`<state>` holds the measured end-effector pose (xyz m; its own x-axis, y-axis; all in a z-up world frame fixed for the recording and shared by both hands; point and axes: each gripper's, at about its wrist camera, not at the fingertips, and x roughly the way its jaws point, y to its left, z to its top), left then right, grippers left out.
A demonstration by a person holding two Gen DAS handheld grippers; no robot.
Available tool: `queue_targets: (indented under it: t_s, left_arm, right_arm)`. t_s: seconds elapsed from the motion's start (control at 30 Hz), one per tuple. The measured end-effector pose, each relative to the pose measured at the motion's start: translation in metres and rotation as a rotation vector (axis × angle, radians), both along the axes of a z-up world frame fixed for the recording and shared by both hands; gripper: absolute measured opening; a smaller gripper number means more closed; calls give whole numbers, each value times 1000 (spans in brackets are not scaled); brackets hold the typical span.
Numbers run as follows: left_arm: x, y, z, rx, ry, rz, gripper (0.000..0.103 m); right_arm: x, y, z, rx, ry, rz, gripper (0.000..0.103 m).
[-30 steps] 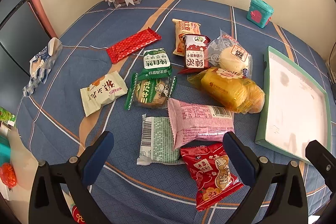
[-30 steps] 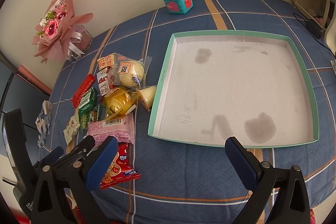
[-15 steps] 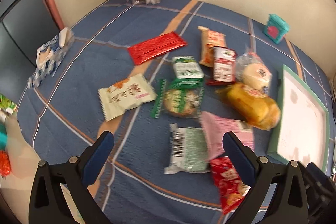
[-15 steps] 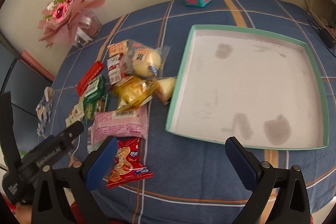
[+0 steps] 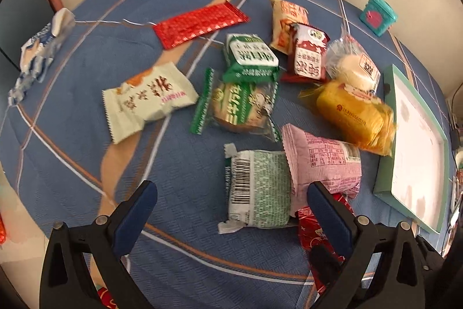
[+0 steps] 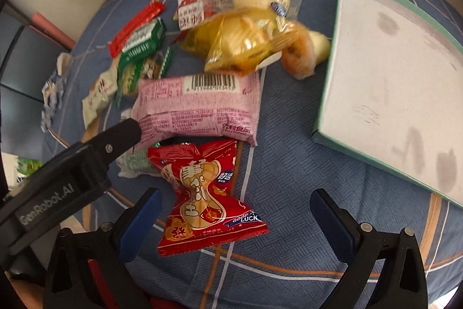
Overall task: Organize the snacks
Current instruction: 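Grasp the green-white biscuit pack with the left tool while the right tool grasps the red-gold candy bag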
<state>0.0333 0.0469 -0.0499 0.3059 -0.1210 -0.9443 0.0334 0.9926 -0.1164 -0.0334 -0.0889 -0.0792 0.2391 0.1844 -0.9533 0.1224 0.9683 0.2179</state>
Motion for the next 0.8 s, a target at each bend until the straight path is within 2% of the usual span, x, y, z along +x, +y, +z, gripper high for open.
queue_targets:
  t_s: [0.33, 0.5, 0.67, 0.7, 0.73, 0.8]
  left_arm:
    - [-4, 1, -18, 9, 11, 6, 103]
    - [-7, 17, -29, -1, 43, 47, 103]
    - [-6, 7, -33, 39, 52, 22, 103]
    - [-5, 3, -36, 53, 53, 11, 99]
    - [-3, -4, -36, 57, 62, 6, 91]
    - [-1, -7, -42, 41, 76, 3, 81]
  right_arm:
    - [3, 1, -9, -75, -7, -26, 101]
    - [0, -7, -7, -65, -8, -40, 91]
    - [0, -9, -5, -76, -8, -37, 90]
    - [0, -8, -6, -77, -7, -37, 90]
    - [-5, -10, -4, -76, -7, -37, 90]
    - [-6, -10, -4, -77, -8, -36, 90]
